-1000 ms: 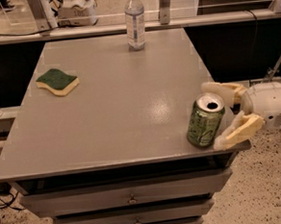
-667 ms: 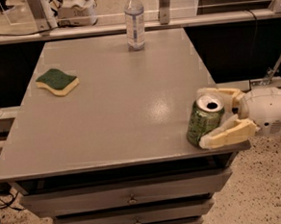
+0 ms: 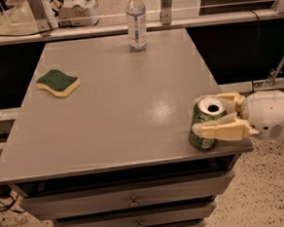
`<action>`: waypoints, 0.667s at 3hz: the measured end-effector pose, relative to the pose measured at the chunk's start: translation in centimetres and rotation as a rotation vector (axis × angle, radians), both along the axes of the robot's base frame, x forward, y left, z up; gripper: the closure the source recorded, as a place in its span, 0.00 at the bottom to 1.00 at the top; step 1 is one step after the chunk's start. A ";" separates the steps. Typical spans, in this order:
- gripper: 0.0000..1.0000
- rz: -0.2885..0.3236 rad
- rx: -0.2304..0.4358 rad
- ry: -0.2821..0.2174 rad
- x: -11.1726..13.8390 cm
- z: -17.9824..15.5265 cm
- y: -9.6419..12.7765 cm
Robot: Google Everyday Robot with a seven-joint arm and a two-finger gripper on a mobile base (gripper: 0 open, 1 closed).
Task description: Knock green can over
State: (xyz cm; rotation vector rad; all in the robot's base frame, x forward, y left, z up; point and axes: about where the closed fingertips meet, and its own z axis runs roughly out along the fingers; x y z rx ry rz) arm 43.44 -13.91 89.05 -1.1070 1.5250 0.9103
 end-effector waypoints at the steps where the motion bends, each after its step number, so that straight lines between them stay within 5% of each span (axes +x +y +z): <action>1: 0.87 0.000 -0.039 0.006 0.8 0.4 0.1; 2: 1.00 0.034 -0.135 -0.010 2.5 1.9 0.6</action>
Offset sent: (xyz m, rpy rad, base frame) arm 0.0529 0.0085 0.0395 -0.2690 -0.0401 0.0801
